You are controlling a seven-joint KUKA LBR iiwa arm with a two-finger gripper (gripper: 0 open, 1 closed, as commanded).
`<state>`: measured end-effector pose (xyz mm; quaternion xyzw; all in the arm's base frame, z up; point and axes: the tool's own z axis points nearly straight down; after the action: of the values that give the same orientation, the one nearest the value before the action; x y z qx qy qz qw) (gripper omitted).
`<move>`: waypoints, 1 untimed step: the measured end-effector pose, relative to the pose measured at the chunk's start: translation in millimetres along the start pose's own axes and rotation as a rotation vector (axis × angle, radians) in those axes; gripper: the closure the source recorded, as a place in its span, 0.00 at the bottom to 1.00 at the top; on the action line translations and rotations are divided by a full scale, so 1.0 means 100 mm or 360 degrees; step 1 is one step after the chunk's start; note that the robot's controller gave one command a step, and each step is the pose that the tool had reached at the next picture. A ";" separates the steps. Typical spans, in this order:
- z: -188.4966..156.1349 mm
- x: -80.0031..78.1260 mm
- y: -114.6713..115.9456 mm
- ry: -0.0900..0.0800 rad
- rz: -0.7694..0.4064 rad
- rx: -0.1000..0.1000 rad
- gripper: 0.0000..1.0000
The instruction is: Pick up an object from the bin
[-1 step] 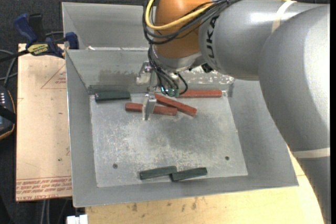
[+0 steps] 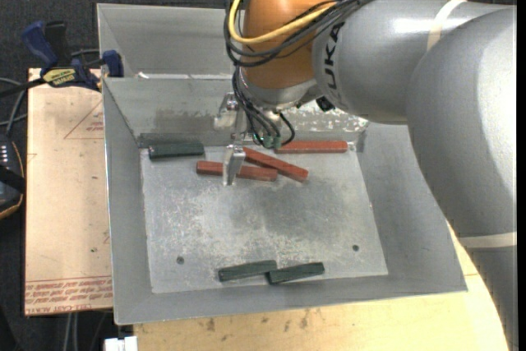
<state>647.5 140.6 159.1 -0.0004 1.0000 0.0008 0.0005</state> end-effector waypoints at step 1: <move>0.59 0.11 -0.20 -0.0008 -0.0052 -0.0001 0.00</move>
Offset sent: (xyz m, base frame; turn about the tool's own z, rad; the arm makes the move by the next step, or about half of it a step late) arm 0.0054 -0.0183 -0.0748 0.0762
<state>636.2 120.2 99.7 -0.0166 0.9999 0.0010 0.0032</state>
